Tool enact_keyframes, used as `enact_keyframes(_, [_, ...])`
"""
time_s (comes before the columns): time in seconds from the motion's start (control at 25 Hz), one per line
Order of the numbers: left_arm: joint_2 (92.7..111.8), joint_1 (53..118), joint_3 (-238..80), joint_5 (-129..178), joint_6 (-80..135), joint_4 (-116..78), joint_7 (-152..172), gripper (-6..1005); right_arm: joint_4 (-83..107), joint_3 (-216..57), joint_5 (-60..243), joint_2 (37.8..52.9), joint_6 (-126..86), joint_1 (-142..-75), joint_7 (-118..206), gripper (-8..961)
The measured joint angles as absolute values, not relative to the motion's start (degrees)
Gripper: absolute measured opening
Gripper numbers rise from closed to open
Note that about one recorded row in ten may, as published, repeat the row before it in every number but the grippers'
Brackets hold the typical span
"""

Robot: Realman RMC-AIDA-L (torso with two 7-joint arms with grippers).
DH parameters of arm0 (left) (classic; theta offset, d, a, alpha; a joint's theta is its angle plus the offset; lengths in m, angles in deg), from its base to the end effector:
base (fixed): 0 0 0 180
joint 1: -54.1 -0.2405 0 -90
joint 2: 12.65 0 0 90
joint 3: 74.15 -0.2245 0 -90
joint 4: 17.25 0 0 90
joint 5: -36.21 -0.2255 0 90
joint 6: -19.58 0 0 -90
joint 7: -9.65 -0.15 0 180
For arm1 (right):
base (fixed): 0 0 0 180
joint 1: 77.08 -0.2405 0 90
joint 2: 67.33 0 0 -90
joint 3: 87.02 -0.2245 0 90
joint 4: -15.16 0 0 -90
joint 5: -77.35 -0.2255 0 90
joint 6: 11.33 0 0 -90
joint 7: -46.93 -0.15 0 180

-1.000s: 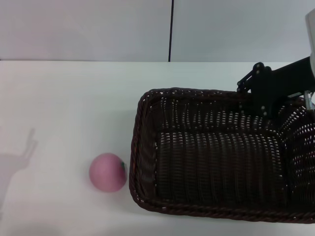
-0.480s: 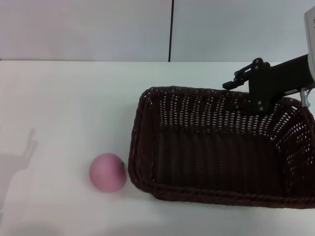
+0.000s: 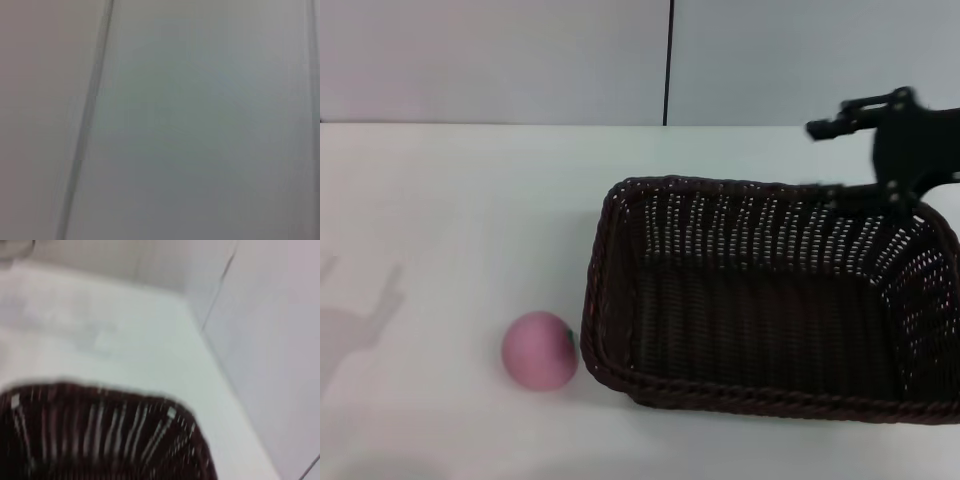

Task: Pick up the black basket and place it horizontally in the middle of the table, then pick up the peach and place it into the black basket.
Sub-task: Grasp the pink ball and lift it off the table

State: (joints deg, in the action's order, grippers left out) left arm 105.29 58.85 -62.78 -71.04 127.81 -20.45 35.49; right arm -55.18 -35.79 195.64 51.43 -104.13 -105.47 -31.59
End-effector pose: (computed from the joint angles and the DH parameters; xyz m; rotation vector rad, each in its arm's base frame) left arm -0.3429 0.1687 0.0465 -1.5764 -0.3947 -1.0211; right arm 0.1793 0.3517 0.0745 -2.7732 -0.1136 0.2679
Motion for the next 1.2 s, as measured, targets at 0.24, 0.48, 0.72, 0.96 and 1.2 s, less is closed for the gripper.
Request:
enact_keyframes(0.24, [105.24, 62.7, -77.4, -71.6, 126.9, -38.1, 53.3, 735, -52.1, -39.0, 173.2, 51.59, -103.0, -94.3, -33.7, 640])
enact_keyframes(0.48, [105.45, 65.6, -87.9, -78.3, 122.2, -47.7, 62.1, 732, -39.0, -47.1, 163.1, 51.43, -103.5, -90.6, -33.4, 640])
enact_keyframes(0.72, [105.34, 67.1, -89.8, -86.3, 119.9, -48.4, 62.8, 729, -32.6, -50.7, 162.2, 51.6, -104.9, -87.9, -32.1, 640])
enact_keyframes(0.96, [105.44, 67.7, -90.9, -90.7, 119.9, -47.9, 63.7, 725, -26.8, -52.1, 162.0, 51.46, -105.4, -87.2, -29.6, 640])
enact_keyframes(1.2, [105.69, 67.8, -91.4, -90.7, 118.4, -43.3, 60.1, 722, -25.9, -52.6, 162.0, 51.48, -106.2, -87.0, -29.5, 640])
